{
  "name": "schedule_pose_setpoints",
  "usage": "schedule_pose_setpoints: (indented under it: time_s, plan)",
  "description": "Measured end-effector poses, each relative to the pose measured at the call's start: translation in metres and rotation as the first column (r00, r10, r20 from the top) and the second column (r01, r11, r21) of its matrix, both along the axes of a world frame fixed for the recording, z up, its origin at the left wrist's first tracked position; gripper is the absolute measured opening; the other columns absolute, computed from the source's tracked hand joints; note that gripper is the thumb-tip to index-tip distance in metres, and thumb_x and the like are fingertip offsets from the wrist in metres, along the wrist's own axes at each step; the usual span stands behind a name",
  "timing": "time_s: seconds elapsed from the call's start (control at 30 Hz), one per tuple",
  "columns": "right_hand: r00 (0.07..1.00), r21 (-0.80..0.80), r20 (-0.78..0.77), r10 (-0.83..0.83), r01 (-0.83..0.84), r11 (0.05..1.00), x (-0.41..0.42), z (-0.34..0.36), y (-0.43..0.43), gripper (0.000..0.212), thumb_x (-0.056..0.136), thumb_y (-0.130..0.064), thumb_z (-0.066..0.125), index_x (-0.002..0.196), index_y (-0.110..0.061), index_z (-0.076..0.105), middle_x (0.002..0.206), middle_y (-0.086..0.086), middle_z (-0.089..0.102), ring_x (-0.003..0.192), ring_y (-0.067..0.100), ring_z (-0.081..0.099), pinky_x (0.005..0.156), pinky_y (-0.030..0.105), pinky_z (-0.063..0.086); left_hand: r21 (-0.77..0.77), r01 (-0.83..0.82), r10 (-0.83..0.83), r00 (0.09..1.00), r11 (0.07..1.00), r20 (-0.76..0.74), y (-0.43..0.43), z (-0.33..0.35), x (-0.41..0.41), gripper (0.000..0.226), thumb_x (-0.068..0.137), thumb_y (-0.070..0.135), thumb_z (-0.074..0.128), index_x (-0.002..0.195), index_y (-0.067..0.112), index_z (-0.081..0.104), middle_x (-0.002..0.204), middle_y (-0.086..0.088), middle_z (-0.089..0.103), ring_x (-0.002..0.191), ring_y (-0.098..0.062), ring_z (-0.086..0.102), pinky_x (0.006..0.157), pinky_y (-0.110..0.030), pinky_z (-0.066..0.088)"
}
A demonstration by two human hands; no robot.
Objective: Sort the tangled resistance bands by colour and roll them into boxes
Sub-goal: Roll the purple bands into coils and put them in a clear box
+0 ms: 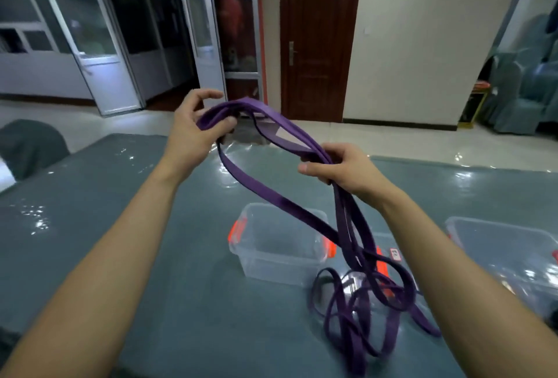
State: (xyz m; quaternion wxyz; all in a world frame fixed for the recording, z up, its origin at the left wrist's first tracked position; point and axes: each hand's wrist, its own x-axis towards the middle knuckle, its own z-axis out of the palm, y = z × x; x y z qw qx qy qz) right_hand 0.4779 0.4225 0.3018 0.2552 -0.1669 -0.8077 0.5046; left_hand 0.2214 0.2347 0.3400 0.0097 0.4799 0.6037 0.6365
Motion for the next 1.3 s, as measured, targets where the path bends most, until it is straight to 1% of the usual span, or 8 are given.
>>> schedule_pose_setpoints:
  time_s: [0.17,0.33,0.53,0.67,0.83,1.03,1.17,1.3]
  plan:
    - [0.999,-0.023,-0.017,0.052,-0.052,0.998,-0.078,0.003,-0.032,0.04,0.084,-0.039,0.092,0.102,-0.008,0.076,0.067,0.003,0.057,0.059,0.015,0.052,0.057,0.023,0.043,0.043,-0.083,0.082,0.996,0.996,0.037,-0.048,0.005,-0.081,0.051,0.079,0.007,0.096,0.122,0.007,0.07,0.104,0.005,0.083,0.103,-0.01,0.079,0.091,-0.027,0.064]
    - [0.996,-0.046,-0.027,0.081,-0.082,0.996,-0.178,0.027,-0.081,0.037,0.092,-0.038,0.083,0.123,-0.02,0.075,0.093,0.007,0.078,0.074,0.023,0.072,0.077,0.035,0.06,0.031,-0.074,0.07,0.992,0.997,0.104,-0.096,0.032,-0.174,0.069,0.082,-0.008,0.089,0.139,0.008,0.054,0.111,-0.023,0.078,0.099,-0.03,0.08,0.09,-0.042,0.067]
    - [1.0,0.175,0.006,-0.013,0.012,0.984,-0.283,0.079,-0.126,0.025,0.103,-0.026,0.071,0.127,-0.019,0.073,0.104,0.003,0.082,0.093,0.016,0.081,0.09,0.042,0.067,0.056,-0.037,0.031,0.994,0.998,0.103,-0.136,0.087,-0.266,0.044,0.094,-0.004,0.08,0.134,-0.009,0.061,0.104,-0.014,0.077,0.083,-0.015,0.081,0.08,-0.027,0.066]
    - [0.993,0.133,-0.007,-0.114,0.114,0.985,-0.321,0.083,-0.14,0.019,0.099,-0.02,0.078,0.117,-0.012,0.076,0.1,0.01,0.082,0.089,0.023,0.082,0.088,0.048,0.067,-0.026,-0.033,0.033,0.999,0.999,0.013,-0.156,0.09,-0.307,0.039,0.093,0.001,0.083,0.129,-0.002,0.068,0.114,-0.021,0.077,0.095,-0.025,0.08,0.085,-0.027,0.066]
    - [0.984,0.071,0.0,-0.175,0.175,0.982,-0.347,0.062,-0.149,0.012,0.096,-0.017,0.081,0.108,-0.017,0.08,0.101,0.009,0.082,0.094,0.026,0.082,0.084,0.036,0.067,-0.031,-0.062,0.063,0.997,0.998,0.033,-0.173,0.059,-0.352,0.024,0.096,0.003,0.081,0.119,0.006,0.074,0.102,-0.013,0.079,0.084,-0.013,0.082,0.078,-0.026,0.066]
    - [0.958,0.095,0.062,-0.28,0.273,0.957,-0.36,0.036,-0.15,0.021,0.086,-0.016,0.09,0.104,-0.022,0.081,0.092,-0.005,0.08,0.087,0.01,0.078,0.068,0.016,0.061,0.003,-0.051,0.05,0.993,0.999,0.108,-0.183,0.029,-0.387,0.018,0.096,0.01,0.083,0.112,0.016,0.078,0.095,0.0,0.083,0.092,-0.025,0.083,0.089,-0.032,0.066]
    - [0.926,0.215,0.228,-0.302,0.255,0.943,-0.362,-0.006,-0.15,0.045,0.076,-0.014,0.097,0.116,-0.02,0.078,0.106,-0.003,0.079,0.099,0.014,0.076,0.091,0.028,0.061,0.005,-0.045,0.043,0.99,0.999,0.134,-0.192,-0.004,-0.404,0.019,0.094,0.017,0.086,0.108,0.03,0.08,0.098,0.005,0.083,0.1,-0.024,0.082,0.096,-0.033,0.064]
    - [0.716,0.435,0.611,-0.339,0.054,0.899,-0.354,-0.089,-0.163,0.092,0.076,-0.018,0.096,0.156,-0.016,0.053,0.151,0.01,0.061,0.136,0.029,0.06,0.109,0.036,0.051,-0.398,-0.097,0.099,0.995,0.912,-0.016,-0.2,-0.101,-0.419,0.028,0.097,0.006,0.08,0.121,0.021,0.075,0.117,0.005,0.081,0.113,-0.016,0.075,0.107,-0.034,0.058]
